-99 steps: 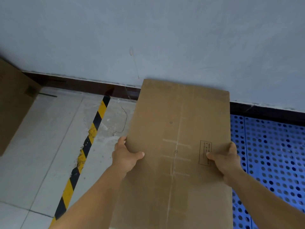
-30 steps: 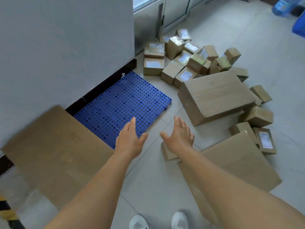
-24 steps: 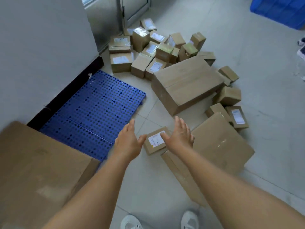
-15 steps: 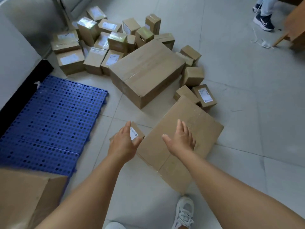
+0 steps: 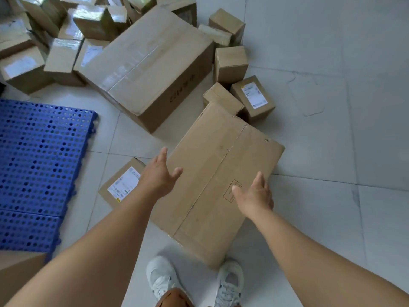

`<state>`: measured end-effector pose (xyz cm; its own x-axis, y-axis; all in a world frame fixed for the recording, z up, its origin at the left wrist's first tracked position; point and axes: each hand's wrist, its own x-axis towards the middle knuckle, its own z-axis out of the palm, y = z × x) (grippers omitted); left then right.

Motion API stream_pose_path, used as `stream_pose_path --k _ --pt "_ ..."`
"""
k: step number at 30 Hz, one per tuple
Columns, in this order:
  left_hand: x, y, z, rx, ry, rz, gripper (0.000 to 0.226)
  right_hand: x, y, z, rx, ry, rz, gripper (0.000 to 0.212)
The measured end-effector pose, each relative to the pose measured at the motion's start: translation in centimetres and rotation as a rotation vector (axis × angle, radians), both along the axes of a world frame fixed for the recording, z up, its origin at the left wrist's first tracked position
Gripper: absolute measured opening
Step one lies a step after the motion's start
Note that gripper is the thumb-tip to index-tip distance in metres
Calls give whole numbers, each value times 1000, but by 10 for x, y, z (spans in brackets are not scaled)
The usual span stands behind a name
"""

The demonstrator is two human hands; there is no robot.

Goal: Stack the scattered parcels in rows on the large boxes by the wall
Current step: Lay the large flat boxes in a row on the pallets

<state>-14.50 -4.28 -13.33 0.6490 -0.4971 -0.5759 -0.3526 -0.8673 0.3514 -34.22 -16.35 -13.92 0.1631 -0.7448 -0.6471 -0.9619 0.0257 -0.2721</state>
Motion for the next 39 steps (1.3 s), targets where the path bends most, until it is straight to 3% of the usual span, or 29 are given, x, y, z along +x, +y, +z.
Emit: stream_pose_path --k 15,21,31,39 --pt "39 -43 -169 104 -34 -76 116 -16 -24 -162 134 -56 -547 126" --pt "51 -44 -194 26 107 55 110 -15 -24 -184 179 -106 -795 119" --pt "38 -22 -176 -71 90 193 105 -12 -28 -155 106 -99 -724 118" --pt "34 -10 -76 -199 37 327 91 0 -43 -58 53 -182 -622 118"
